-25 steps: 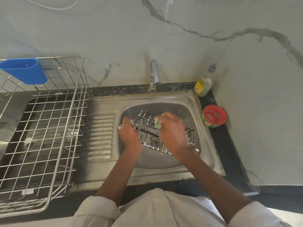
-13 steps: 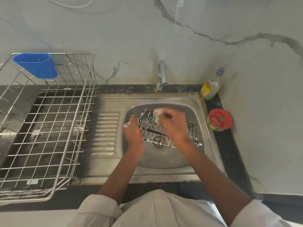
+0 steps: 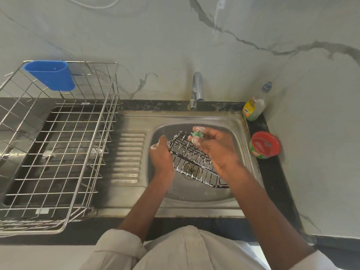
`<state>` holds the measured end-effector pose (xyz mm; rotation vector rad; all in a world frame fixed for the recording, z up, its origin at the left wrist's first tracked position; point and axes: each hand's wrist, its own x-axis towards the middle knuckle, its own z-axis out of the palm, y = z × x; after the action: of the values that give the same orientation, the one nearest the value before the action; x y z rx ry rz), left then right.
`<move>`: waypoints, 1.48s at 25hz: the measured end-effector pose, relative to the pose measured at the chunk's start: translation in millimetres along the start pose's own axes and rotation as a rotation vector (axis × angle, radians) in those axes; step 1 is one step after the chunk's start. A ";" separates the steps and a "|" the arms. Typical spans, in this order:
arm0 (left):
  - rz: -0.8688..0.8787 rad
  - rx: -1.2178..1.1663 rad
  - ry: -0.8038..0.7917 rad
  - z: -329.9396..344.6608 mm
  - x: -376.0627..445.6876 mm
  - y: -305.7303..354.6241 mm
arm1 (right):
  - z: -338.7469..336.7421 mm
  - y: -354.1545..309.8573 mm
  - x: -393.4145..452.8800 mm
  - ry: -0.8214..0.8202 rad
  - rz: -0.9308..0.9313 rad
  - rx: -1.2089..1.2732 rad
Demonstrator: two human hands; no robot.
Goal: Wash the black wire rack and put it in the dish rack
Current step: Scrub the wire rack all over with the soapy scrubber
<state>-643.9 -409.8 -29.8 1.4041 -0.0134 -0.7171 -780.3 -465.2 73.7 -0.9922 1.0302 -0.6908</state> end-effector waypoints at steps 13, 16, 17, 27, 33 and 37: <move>0.033 0.065 -0.033 1.1 -7.9 11.2 | 13.5 1.2 -2.4 0.075 -0.457 -0.734; 0.037 0.074 -0.026 0.3 -9.7 14.6 | 11.7 12.5 -7.2 -0.058 -0.621 -0.873; 0.038 0.067 -0.032 0.1 -11.0 15.5 | 10.3 13.5 -6.8 -0.061 -0.657 -0.892; -0.027 0.011 -0.018 0.1 -12.1 18.8 | -22.4 35.2 -3.8 -0.009 -0.816 -0.961; -0.075 0.033 -0.043 8.2 -11.1 28.3 | -39.8 35.4 0.6 0.081 -0.765 -1.101; -0.089 0.004 -0.093 12.1 1.3 29.1 | -42.7 37.9 -5.5 -0.019 -0.799 -1.216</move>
<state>-634.9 -421.3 -1.9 1.3805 -0.0258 -0.8565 -821.0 -459.4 33.7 -2.5451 0.9934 -0.6451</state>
